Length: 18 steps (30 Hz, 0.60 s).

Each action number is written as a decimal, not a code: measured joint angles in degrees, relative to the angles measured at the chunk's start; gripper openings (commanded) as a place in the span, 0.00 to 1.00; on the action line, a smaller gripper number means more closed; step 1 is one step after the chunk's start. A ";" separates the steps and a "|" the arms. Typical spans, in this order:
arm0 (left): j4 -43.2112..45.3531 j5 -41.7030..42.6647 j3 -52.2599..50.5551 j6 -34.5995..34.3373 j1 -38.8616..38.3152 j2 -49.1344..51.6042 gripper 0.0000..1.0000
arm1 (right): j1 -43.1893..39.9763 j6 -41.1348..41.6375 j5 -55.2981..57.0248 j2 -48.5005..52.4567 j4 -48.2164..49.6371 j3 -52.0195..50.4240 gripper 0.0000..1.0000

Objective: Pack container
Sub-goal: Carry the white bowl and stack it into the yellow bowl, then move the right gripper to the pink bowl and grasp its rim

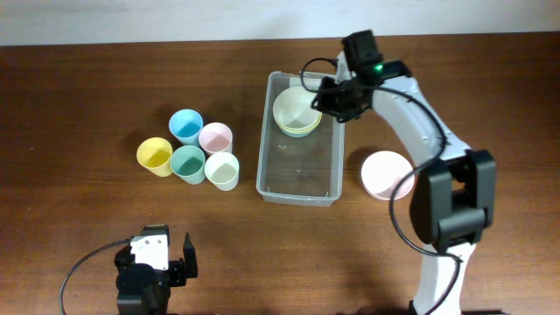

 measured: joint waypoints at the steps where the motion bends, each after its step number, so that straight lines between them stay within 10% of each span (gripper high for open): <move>1: 0.00 0.00 0.00 0.00 0.00 0.00 1.00 | -0.96 -0.04 0.00 -1.20 -2.23 0.98 0.36; 18: 0.00 0.00 0.00 0.00 0.00 0.00 1.00 | -15.37 -8.59 9.70 -15.63 -27.23 0.13 0.30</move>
